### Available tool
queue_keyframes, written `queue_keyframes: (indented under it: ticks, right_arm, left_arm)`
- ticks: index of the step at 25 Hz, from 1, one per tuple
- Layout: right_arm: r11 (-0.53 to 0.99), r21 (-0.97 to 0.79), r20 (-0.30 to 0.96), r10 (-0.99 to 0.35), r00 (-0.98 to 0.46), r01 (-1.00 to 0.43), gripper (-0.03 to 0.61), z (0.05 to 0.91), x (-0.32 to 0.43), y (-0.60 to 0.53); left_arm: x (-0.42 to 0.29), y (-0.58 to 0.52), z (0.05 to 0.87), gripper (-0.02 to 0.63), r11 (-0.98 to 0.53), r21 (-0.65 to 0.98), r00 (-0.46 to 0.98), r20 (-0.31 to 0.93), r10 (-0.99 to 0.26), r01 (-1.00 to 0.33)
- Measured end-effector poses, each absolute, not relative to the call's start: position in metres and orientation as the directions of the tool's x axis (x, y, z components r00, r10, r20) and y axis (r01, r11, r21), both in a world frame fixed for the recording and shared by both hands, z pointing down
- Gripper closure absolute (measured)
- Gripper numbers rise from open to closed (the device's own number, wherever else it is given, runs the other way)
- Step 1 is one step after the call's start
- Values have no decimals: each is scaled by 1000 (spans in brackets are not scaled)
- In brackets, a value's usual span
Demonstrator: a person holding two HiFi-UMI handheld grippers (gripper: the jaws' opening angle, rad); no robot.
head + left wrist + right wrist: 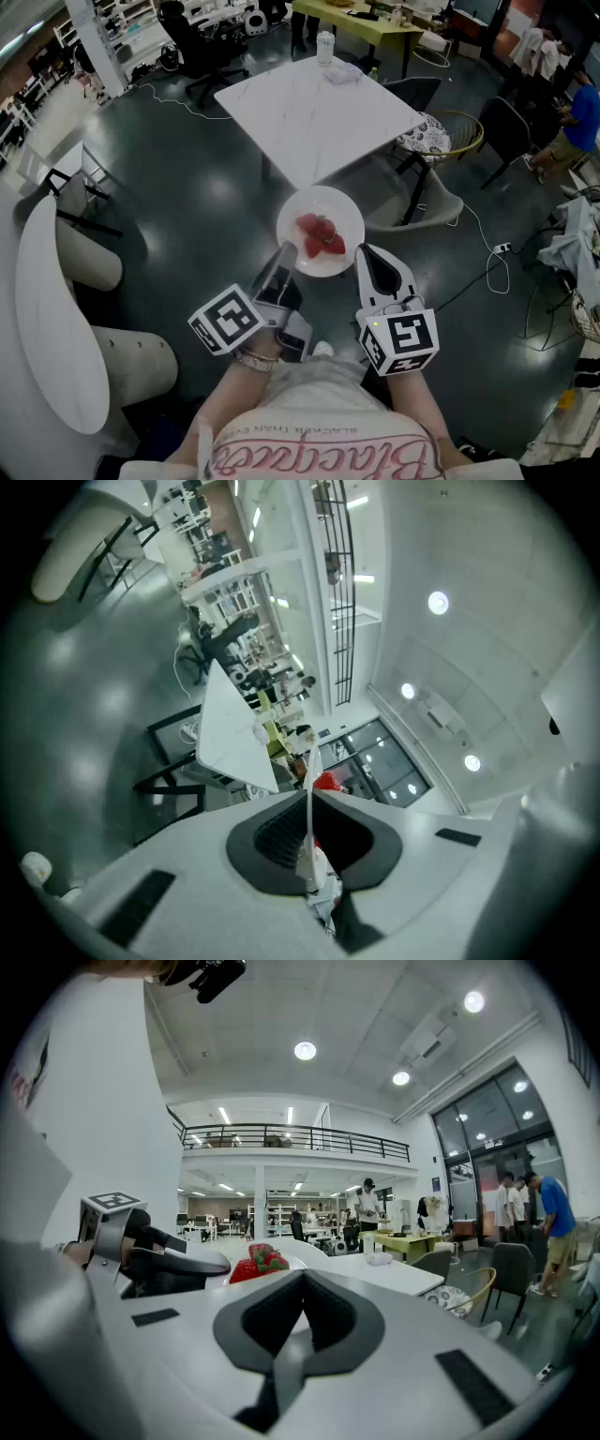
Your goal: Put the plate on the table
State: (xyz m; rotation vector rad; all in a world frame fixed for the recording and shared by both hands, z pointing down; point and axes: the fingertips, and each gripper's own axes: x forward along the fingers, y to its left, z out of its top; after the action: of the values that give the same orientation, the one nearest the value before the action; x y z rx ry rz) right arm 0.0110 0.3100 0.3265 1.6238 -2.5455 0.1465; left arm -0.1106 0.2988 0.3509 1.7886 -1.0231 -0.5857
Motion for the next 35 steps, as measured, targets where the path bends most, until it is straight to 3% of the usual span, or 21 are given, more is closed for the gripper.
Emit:
queue_keyframes:
  ticks: [22,35]
  right_arm:
    - [471,0,121,-876,-467,-882,575,326,43,316]
    - [482,-6,134,-868,-479,-876,575,339,39,255]
  left_arm:
    - [-82,312,355,600,-181,902,491,39,-870,-392]
    - [-82,251,368,600,-171,905,501,53,-864,-391]
